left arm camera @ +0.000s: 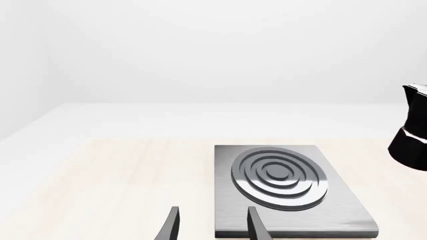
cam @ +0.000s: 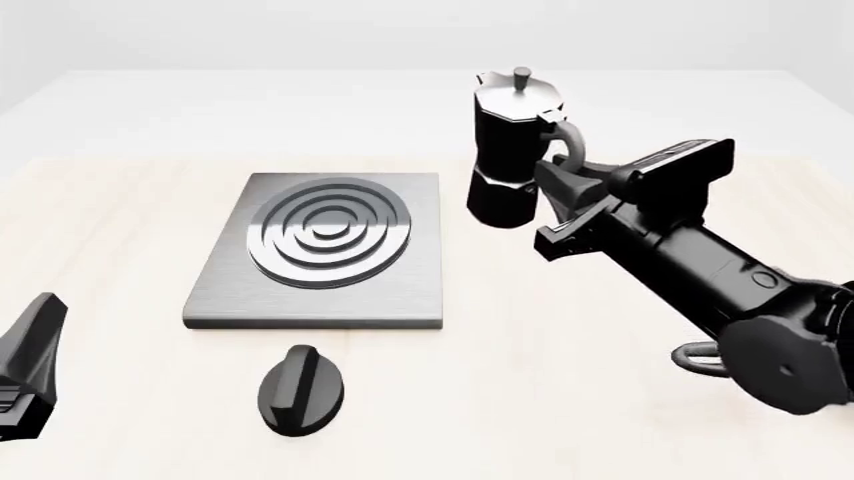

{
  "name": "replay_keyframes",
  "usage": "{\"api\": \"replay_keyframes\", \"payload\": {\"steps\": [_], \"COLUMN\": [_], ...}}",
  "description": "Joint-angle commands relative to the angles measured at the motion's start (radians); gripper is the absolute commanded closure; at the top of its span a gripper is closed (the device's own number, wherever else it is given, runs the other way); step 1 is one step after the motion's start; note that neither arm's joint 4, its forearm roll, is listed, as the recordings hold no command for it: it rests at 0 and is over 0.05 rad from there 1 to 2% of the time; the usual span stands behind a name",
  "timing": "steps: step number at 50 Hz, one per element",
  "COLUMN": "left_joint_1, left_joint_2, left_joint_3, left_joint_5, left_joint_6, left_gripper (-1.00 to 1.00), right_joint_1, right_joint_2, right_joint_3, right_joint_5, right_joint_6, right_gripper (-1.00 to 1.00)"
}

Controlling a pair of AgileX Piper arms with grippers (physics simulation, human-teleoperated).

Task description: Put the moka pot on the stove.

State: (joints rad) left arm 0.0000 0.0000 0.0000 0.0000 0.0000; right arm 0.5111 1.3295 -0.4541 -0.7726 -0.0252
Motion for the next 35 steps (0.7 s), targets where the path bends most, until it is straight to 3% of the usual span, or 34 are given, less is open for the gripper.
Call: {"api": "replay_keyframes", "payload": {"steps": [1,35], "left_joint_1": [0.0,0.0], "left_joint_2": [0.0,0.0], "left_joint_3": [0.0,0.0], "left_joint_5": [0.0,0.0], "left_joint_6": [0.0,0.0], "left_gripper": [-1.0,-1.0], "right_joint_1": [0.022,0.097], "right_joint_2": [0.03,0.197], "right_joint_3": [-0.06,-0.256], "right_joint_5": [-0.006,-0.042], "right_joint_6": [0.012,0.02], "right_gripper": [1.0,1.0]}}
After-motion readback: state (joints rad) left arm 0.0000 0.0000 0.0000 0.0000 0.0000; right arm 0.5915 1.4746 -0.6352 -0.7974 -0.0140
